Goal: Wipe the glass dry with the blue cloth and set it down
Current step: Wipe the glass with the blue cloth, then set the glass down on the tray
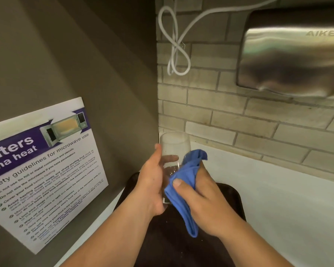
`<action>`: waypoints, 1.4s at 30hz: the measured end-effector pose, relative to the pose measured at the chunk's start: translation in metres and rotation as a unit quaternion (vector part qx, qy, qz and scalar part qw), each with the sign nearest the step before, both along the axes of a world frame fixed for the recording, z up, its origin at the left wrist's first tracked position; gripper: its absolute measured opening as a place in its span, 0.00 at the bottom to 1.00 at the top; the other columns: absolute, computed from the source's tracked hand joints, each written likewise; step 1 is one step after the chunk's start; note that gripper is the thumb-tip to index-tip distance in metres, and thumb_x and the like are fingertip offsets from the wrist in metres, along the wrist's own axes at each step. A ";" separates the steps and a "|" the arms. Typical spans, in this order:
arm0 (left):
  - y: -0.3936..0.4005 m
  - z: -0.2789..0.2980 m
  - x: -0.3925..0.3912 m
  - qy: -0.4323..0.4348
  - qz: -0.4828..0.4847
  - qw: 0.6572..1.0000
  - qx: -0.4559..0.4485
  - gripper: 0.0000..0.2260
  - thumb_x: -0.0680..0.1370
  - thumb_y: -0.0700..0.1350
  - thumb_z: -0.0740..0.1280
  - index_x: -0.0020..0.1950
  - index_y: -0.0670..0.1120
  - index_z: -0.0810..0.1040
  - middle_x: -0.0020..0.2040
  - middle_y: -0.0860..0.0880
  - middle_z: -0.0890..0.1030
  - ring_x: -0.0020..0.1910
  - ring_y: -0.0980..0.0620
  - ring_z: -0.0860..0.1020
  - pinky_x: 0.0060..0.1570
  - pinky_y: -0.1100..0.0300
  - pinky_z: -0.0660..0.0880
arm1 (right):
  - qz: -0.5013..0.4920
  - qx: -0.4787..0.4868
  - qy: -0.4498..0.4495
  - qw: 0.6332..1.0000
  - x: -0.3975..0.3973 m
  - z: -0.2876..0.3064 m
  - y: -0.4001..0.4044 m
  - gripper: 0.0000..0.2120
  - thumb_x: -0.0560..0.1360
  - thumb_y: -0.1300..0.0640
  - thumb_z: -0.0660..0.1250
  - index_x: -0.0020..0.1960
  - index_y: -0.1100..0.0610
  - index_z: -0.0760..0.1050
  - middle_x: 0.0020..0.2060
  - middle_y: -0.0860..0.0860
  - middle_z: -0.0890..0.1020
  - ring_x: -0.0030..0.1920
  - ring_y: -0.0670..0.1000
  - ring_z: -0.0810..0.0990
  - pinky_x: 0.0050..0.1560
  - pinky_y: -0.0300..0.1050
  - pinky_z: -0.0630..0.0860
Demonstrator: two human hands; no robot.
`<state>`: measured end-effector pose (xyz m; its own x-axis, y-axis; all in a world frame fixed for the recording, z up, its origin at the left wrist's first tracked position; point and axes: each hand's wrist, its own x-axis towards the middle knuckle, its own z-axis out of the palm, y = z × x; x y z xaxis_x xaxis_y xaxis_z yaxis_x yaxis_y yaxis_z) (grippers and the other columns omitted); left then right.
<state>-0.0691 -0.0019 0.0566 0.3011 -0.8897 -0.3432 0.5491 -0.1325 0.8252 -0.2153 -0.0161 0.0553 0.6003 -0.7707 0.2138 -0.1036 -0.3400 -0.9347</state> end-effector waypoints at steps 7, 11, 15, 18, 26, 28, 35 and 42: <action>0.005 0.003 -0.010 -0.017 -0.137 0.985 -0.106 0.40 0.60 0.69 0.81 0.65 0.45 0.87 0.63 0.38 0.87 0.63 0.39 0.85 0.64 0.44 0.80 | -0.094 0.054 -0.067 0.992 0.015 0.024 -0.021 0.10 0.81 0.44 0.61 0.46 0.43 0.79 0.42 0.44 0.87 0.43 0.41 0.86 0.42 0.33 0.78; 0.007 0.005 -0.007 0.002 -0.155 0.981 -0.115 0.39 0.63 0.67 0.80 0.65 0.43 0.86 0.58 0.38 0.88 0.55 0.40 0.87 0.56 0.45 0.84 | -0.115 0.131 -0.105 0.979 0.017 0.029 -0.024 0.16 0.82 0.41 0.58 0.48 0.47 0.82 0.43 0.53 0.87 0.43 0.50 0.87 0.43 0.42 0.83; 0.004 0.002 -0.011 -0.058 -0.069 0.984 -0.152 0.33 0.62 0.61 0.84 0.60 0.42 0.87 0.53 0.39 0.88 0.52 0.39 0.87 0.55 0.43 0.84 | -0.101 0.285 -0.153 0.941 0.017 0.021 -0.023 0.22 0.82 0.40 0.58 0.59 0.55 0.82 0.48 0.58 0.89 0.51 0.58 0.88 0.58 0.59 0.81; -0.005 -0.001 -0.005 -0.189 0.075 0.957 -0.209 0.20 0.64 0.57 0.81 0.52 0.50 0.85 0.43 0.51 0.85 0.45 0.51 0.85 0.49 0.55 0.82 | -0.044 0.458 -0.198 0.866 0.017 0.005 -0.015 0.28 0.80 0.39 0.61 0.66 0.61 0.79 0.60 0.67 0.83 0.61 0.68 0.82 0.65 0.71 0.74; -0.004 -0.020 0.028 -0.317 0.080 0.913 -0.242 0.25 0.65 0.55 0.81 0.59 0.49 0.81 0.49 0.46 0.83 0.46 0.52 0.85 0.46 0.59 0.81 | 0.022 0.569 -0.247 0.784 -0.010 -0.025 -0.022 0.34 0.71 0.38 0.72 0.63 0.65 0.81 0.60 0.67 0.84 0.59 0.66 0.84 0.58 0.63 0.81; 0.002 -0.038 0.042 -0.289 0.099 0.927 -0.217 0.27 0.64 0.54 0.81 0.59 0.48 0.81 0.45 0.52 0.86 0.45 0.52 0.85 0.45 0.60 0.82 | -0.026 0.590 -0.246 0.769 -0.026 -0.033 -0.029 0.40 0.62 0.37 0.78 0.64 0.64 0.81 0.58 0.66 0.85 0.57 0.68 0.85 0.50 0.66 0.82; 0.030 -0.127 0.056 -0.311 0.039 0.945 -0.090 0.33 0.56 0.49 0.86 0.56 0.48 0.78 0.44 0.52 0.87 0.49 0.46 0.87 0.51 0.50 0.84 | 0.019 0.587 -0.189 0.787 -0.063 -0.033 -0.049 0.52 0.49 0.31 0.83 0.59 0.68 0.82 0.59 0.70 0.83 0.59 0.73 0.82 0.58 0.76 0.75; 0.038 -0.123 0.060 -0.339 -0.094 0.935 -0.052 0.46 0.49 0.46 0.89 0.64 0.50 0.75 0.65 0.44 0.80 0.69 0.45 0.80 0.61 0.57 0.78 | 0.251 0.563 -0.188 0.764 -0.059 -0.007 -0.055 0.46 0.69 0.23 0.62 0.55 0.68 0.83 0.51 0.64 0.87 0.57 0.62 0.85 0.66 0.62 0.70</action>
